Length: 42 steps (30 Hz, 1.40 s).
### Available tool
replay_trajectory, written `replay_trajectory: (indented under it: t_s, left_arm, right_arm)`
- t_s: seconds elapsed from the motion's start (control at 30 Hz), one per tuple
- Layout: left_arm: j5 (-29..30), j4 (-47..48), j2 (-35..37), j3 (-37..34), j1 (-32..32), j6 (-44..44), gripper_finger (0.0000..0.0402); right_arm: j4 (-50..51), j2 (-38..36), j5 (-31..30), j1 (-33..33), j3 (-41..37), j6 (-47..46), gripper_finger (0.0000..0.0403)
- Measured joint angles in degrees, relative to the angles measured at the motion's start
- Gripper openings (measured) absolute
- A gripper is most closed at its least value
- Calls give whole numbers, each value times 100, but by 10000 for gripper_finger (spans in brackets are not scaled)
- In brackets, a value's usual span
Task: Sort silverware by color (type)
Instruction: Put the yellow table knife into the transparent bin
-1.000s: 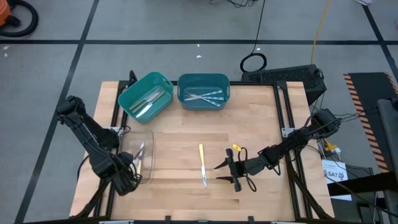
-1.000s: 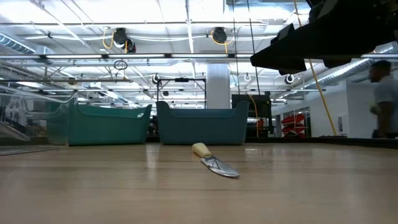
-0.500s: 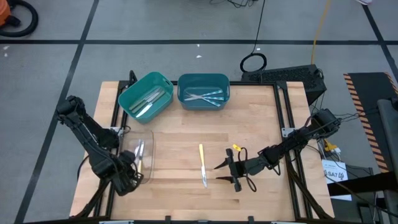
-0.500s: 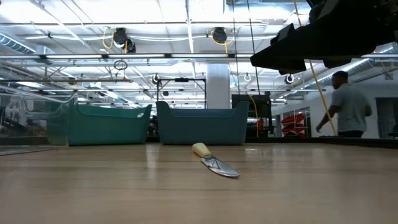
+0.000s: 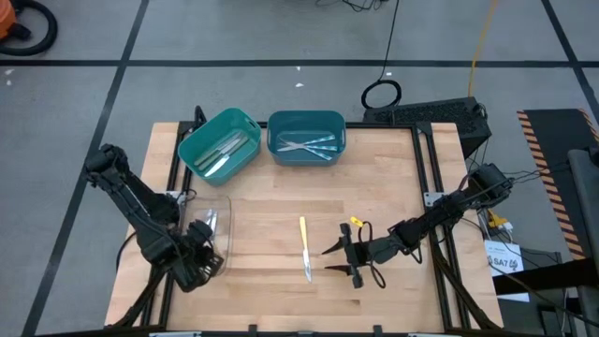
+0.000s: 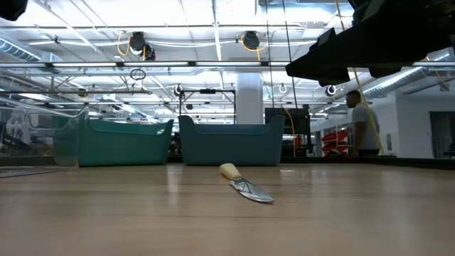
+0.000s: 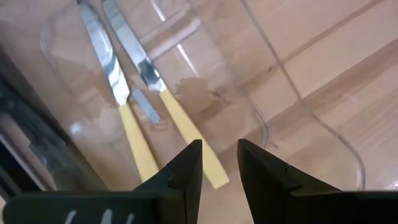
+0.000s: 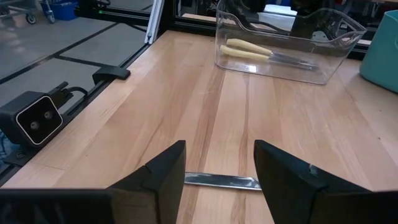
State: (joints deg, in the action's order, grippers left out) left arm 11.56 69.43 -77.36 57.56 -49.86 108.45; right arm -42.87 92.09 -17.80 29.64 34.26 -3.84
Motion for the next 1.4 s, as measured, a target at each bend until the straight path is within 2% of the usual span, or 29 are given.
replay_trajectory:
  t_s: [0.2, 0.33, 0.53, 0.7, 0.93, 1.13, 1.4]
  left_arm:
    - [49, -68, 0, 0, 249, -484, 108]
    - [539, -392, -4, 124, 472, -1317, 108]
    - [1153, -413, -4, 737, 922, -2690, 108]
    - [1743, -895, -4, 1178, 1321, -4958, 108]
    - [1851, -2286, -165, 1244, 1913, -8330, 108]
    - [1722, -3062, -630, 1244, 2278, -10479, 108]
    - [1699, -3564, -1280, 1243, 2692, -13212, 108]
  right_arm:
    - [17, -1, -4, -1, 1, -32, 183]
    - [194, -2, -7, -1, 2, -127, 183]
    - [356, -129, 141, -1, 2, -17, 183]
    - [905, -713, 296, 11, 9, 25, 183]
    - [2357, -1346, 293, 10, 7, -303, 183]
    - [3061, -1652, 306, 45, 6, -544, 183]
    - [3664, -1734, 306, 123, 4, -257, 183]
